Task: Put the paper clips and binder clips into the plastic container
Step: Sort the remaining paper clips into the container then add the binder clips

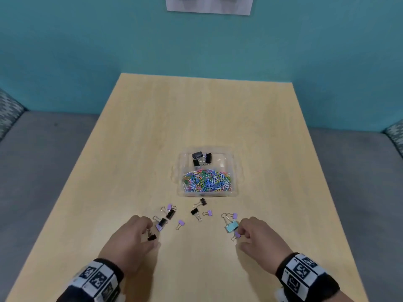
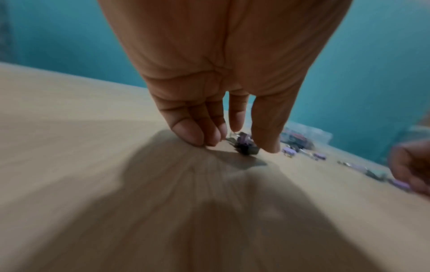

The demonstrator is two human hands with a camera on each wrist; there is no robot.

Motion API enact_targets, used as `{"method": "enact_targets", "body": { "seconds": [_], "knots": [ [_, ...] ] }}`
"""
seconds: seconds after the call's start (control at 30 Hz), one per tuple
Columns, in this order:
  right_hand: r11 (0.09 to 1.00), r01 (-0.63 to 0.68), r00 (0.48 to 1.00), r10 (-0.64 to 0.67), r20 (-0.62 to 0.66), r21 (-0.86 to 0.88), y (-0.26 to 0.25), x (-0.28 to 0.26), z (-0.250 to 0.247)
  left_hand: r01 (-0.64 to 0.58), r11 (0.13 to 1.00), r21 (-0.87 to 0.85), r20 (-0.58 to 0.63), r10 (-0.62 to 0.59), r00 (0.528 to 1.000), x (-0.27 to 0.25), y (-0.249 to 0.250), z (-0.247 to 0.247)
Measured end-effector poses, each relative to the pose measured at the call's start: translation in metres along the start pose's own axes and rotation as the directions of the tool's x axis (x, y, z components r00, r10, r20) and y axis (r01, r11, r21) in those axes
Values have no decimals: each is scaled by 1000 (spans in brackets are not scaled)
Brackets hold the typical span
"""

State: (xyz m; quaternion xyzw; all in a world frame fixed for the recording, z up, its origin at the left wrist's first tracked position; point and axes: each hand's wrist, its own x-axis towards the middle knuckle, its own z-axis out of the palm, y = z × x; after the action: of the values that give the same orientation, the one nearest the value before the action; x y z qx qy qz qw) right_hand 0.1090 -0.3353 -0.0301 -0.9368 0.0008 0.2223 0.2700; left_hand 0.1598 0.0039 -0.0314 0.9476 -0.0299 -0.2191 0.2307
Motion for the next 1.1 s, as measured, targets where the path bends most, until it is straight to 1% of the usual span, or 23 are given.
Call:
{"method": "enact_targets", "body": {
  "seconds": [0.07,0.17,0.3,0.4,0.53,0.63,0.73,0.8,0.83,0.9,0.93,0.97,1.0,1.03,1.07,1.1],
  "knots": [
    [999,12,1000,-12,-7,-37,-1,0,4,-34,994,99,-2,35,999,-3,6,7],
    [997,-1,1000,0,-12,-79,-3,-1,6,-36,984,175,-3,37,999,-5,16,14],
    [998,-35,999,33,-39,-59,-10,-3,9,1,990,141,-48,6,999,-11,30,16],
    [993,-82,994,75,-74,-84,-19,-3,13,39,988,151,-84,-26,996,-12,35,18],
    [982,-133,988,119,-102,-135,-28,0,14,119,993,16,-89,-117,989,-11,39,17],
    [967,-165,985,153,-76,-195,-30,4,13,175,983,-56,-129,-181,975,-9,35,14],
    [946,-218,976,213,-47,-241,-30,8,13,229,952,-201,-136,-258,957,-5,29,8],
    [930,-237,971,235,-42,-282,-33,9,11,253,896,-364,-100,-308,946,-3,26,5],
    [922,-239,970,238,-41,-304,-35,9,9,265,844,-467,-70,-334,940,-1,24,4],
    [926,-231,972,233,-30,-298,-39,7,4,277,696,-663,-17,-384,923,1,19,2],
    [941,-238,971,235,-40,-241,-38,7,2,285,630,-722,2,-410,912,3,16,1],
    [958,-261,965,255,-59,-121,-36,7,1,297,587,-753,18,-432,902,4,13,0],
    [954,-288,953,294,-72,81,-31,7,0,304,570,-763,24,-445,895,4,11,-1],
    [867,-316,929,364,-59,385,-25,7,-1,303,577,-758,17,-448,894,3,10,-2],
    [658,-303,904,427,-10,689,-20,5,0,296,613,-732,-6,-441,898,2,10,-1],
    [364,-254,885,460,63,896,-17,3,-1,281,680,-678,-42,-417,908,1,10,0]
  ]
}}
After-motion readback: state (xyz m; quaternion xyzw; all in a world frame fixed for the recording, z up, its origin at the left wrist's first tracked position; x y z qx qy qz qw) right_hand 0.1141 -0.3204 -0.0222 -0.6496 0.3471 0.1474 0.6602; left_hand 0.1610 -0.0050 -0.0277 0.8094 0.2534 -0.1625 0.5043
